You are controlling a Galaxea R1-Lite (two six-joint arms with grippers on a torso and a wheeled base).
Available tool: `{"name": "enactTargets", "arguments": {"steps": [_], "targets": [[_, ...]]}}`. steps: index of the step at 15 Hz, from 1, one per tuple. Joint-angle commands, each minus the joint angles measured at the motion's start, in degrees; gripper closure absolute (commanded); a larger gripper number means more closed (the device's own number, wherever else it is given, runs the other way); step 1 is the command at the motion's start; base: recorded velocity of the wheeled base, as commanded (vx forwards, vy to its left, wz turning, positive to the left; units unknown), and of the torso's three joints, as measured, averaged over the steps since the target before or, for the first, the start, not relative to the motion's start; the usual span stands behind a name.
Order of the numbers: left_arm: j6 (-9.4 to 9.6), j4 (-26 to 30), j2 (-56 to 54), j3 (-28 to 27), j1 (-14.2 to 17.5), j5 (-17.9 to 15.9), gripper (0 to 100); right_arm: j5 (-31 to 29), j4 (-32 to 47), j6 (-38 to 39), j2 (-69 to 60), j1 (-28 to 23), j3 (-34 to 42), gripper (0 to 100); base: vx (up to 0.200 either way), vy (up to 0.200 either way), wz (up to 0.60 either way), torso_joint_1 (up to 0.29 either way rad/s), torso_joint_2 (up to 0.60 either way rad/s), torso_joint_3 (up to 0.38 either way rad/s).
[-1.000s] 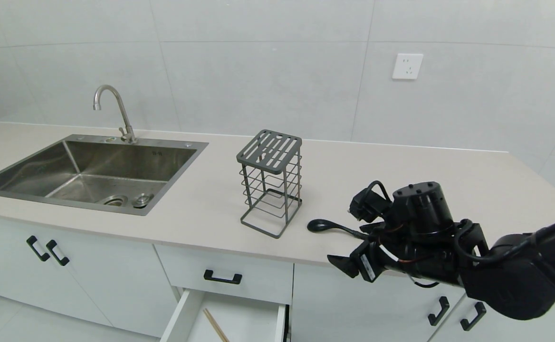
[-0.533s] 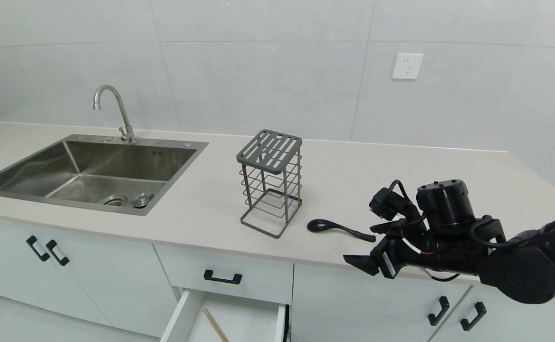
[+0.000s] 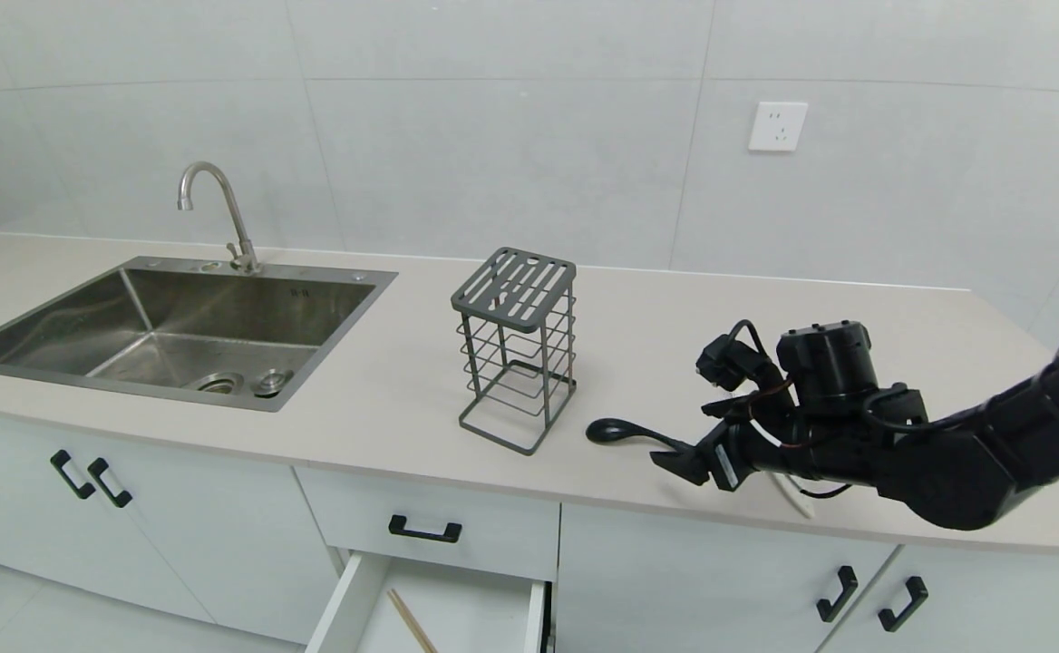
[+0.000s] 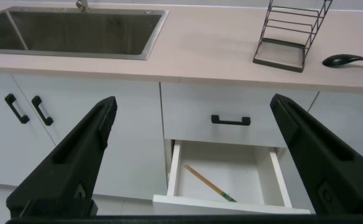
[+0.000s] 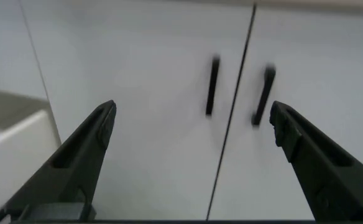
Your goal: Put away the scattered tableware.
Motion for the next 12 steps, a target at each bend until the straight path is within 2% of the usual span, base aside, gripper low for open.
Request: {"name": "enactTargets", "arguments": {"steps": [1,12], "targets": [[-0.01,0.0,0.1,0.0,0.0,0.0,0,-0.6,0.0,-1.9,5.9,-0.7,-3.1,0,0.0,0.0,0.0,0.0,0.0,0.0],[-0.01,0.0,0.1,0.0,0.0,0.0,0,1.5,-0.3,-3.6,12.1,-1.1,-8.0,0,0.0,0.0,0.0,0.0,0.0,0.0]]}}
